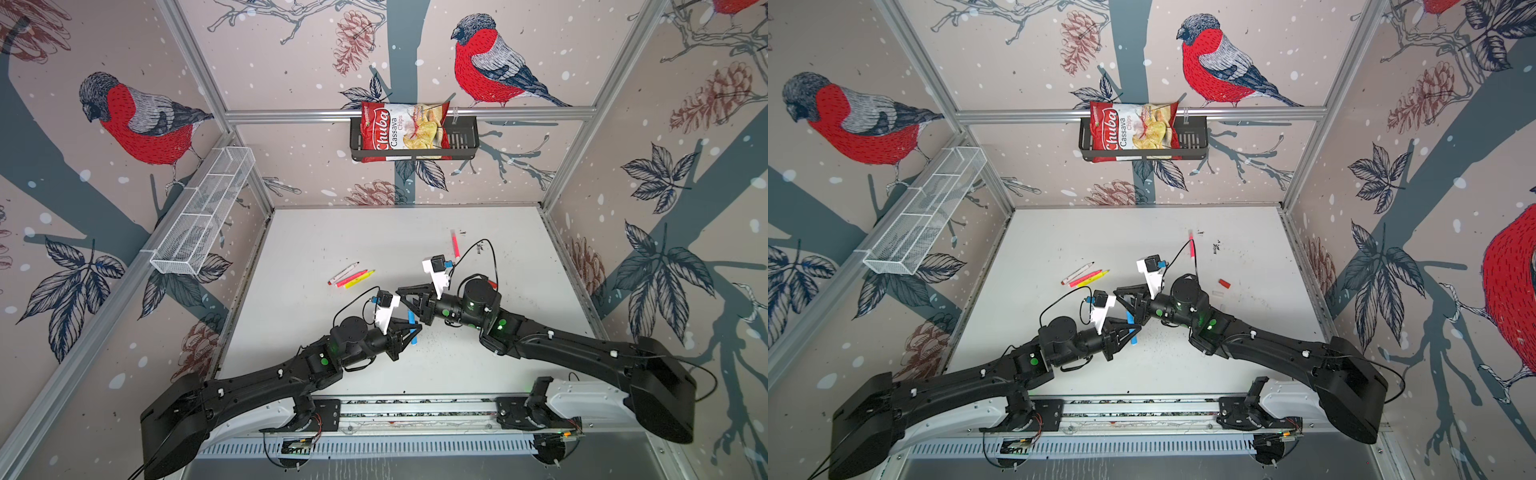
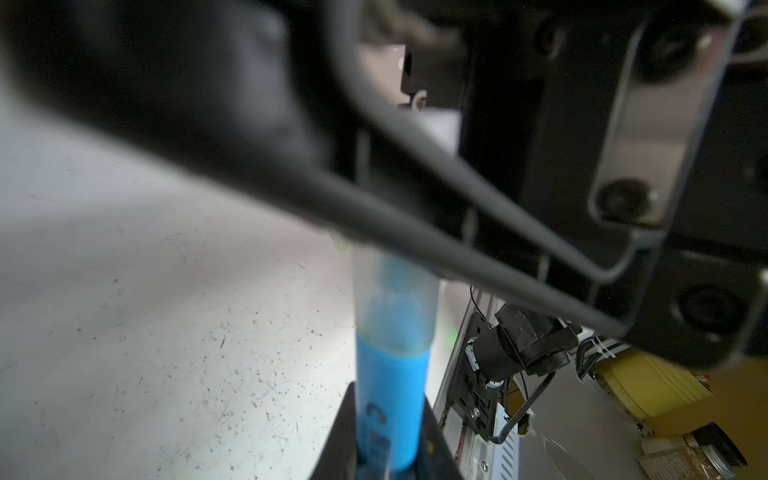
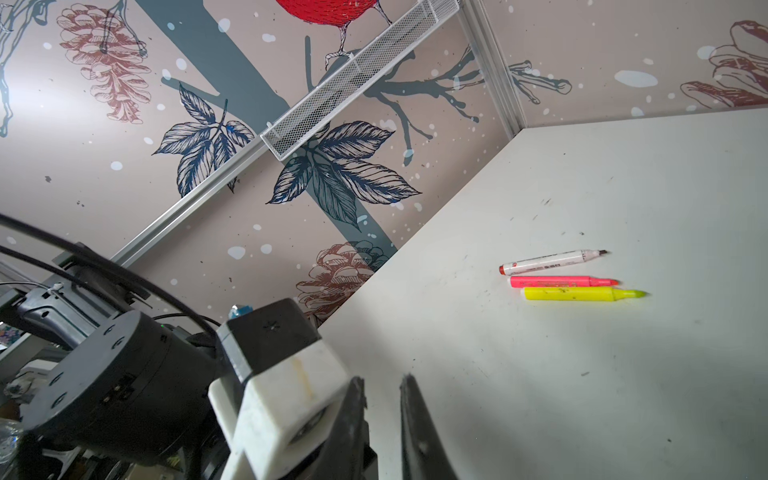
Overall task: Insert the pens into the pen caps
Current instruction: 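Bring the right gripper back over the cap and press it down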
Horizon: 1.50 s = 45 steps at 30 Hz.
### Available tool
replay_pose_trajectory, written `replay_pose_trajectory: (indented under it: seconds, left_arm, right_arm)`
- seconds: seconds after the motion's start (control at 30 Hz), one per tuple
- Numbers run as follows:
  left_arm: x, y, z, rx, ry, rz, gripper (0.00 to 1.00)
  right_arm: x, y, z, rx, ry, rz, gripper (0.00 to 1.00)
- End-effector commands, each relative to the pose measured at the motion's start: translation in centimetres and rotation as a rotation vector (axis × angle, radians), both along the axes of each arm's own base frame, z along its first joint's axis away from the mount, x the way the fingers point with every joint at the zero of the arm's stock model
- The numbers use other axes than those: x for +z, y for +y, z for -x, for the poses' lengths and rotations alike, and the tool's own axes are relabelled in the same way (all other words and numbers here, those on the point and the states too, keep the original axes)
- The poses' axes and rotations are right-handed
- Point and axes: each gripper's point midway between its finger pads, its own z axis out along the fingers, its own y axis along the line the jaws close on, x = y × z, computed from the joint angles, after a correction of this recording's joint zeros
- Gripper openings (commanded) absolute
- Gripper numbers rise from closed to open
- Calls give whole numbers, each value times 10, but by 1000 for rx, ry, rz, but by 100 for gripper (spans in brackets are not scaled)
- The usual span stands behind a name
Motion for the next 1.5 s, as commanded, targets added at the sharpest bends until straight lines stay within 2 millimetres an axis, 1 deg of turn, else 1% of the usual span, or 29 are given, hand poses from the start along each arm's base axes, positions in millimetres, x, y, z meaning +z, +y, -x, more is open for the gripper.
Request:
replay_pose_trajectory:
  seconds: [0.0, 0.13, 0.33, 0.47, 0.6, 0.67, 0.77, 0.83, 0.9, 0.97, 1.1, 1.2, 1.33, 1.47]
  left_arm:
    - [73, 9, -18, 99, -166, 223, 2]
    - [78, 20, -21, 131, -180, 221, 2]
    - [78, 36, -24, 182, -187, 220, 1]
    - [79, 42, -24, 198, -188, 226, 1]
    - [75, 43, -26, 204, -185, 211, 1]
    - [72, 42, -27, 204, -182, 202, 1]
    - [65, 41, -27, 203, -172, 190, 1]
    - [64, 41, -28, 204, -170, 188, 1]
    - [63, 41, -28, 207, -172, 183, 1]
    - [62, 41, -28, 207, -173, 176, 1]
    - [57, 39, -30, 208, -168, 158, 1]
    - [54, 37, -31, 202, -164, 149, 1]
    - [53, 34, -32, 200, -170, 134, 2]
    - [49, 32, -34, 198, -171, 121, 1]
  right_arm:
    - [-55, 7, 41, 167, 183, 147, 0]
    - [-62, 10, 45, 173, 197, 154, 0]
    - [-59, 10, 43, 161, 183, 157, 0]
    - [-57, 10, 42, 156, 174, 167, 0]
    - [-52, 10, 39, 146, 160, 166, 1]
    - [-47, 10, 36, 132, 149, 166, 5]
    - [-37, 10, 31, 115, 110, 174, 10]
    - [-22, 4, 25, 90, 74, 163, 13]
    - [-13, -1, 19, 72, 57, 157, 20]
    - [-5, -7, 14, 52, 38, 147, 25]
    - [9, -22, 5, 9, 8, 116, 42]
    - [11, -30, 1, -8, 3, 114, 50]
    - [7, -35, 0, -4, 13, 120, 51]
    - [4, -34, 1, 7, 19, 117, 51]
